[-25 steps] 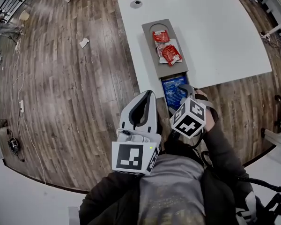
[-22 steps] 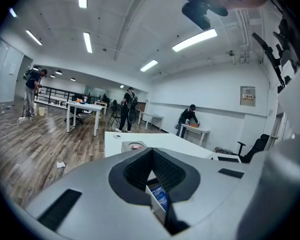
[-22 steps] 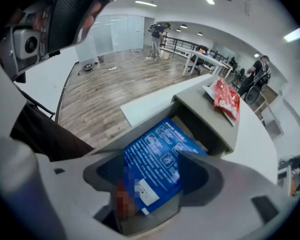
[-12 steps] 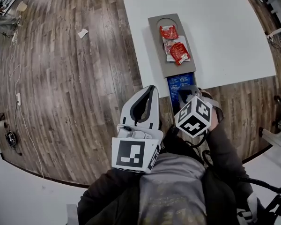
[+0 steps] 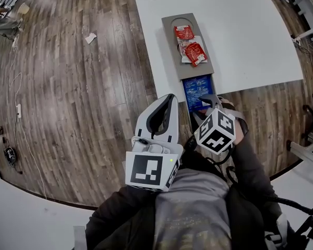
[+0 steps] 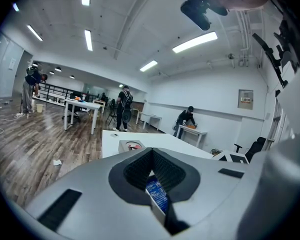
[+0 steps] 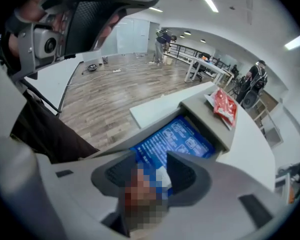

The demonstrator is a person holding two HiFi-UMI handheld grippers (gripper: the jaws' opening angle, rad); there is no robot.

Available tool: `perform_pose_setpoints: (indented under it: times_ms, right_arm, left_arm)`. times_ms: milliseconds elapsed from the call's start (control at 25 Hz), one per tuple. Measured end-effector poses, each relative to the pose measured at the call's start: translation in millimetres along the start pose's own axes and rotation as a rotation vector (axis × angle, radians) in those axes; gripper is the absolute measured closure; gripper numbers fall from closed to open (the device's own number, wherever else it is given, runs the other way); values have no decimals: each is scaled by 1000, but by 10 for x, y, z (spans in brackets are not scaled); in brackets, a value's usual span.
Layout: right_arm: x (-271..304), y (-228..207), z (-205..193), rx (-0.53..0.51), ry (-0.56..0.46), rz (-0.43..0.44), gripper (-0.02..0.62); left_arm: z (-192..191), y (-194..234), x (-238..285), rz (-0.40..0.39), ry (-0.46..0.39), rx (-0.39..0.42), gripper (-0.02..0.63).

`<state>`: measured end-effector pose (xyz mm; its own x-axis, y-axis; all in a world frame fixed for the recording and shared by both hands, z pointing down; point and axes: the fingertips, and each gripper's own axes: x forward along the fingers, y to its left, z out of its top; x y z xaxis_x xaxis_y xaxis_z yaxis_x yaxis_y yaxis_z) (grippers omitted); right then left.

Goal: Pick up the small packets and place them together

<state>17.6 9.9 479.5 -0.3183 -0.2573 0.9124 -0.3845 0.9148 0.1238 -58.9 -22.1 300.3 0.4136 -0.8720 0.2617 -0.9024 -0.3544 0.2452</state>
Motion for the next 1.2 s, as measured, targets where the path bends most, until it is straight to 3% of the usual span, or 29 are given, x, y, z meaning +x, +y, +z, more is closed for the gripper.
perform_pose_setpoints:
  times_ms: [80, 200, 440, 480, 560, 680, 960, 1200]
  right_arm:
    - [39, 106, -21, -42, 20, 46, 338]
    - [102, 177, -63, -138, 72, 76, 260]
    - [234, 59, -20, -169, 113, 60, 249]
    - [233, 33, -3, -160, 102, 58, 310]
    - [199, -14, 48, -138, 68, 49, 337]
    - [178, -79, 144, -126, 32, 18, 592]
    - [83, -125, 220, -113, -1, -9, 592]
    - [-109, -205, 309, -116, -63, -87, 592]
  left_arm:
    - [-14, -14, -19, 0, 0, -2, 604]
    - [-8, 32, -42, 11, -3, -4, 606]
    - [-9, 226, -16, 40, 2, -19, 604]
    - [-17, 260, -8, 45, 4, -23, 605]
    - [-36, 300, 5, 50, 8, -30, 605]
    - [-67, 304, 31, 49, 22, -35, 605]
    - [-44, 288, 33, 48, 20, -29, 604]
    - [-4, 181, 59, 28, 5, -18, 604]
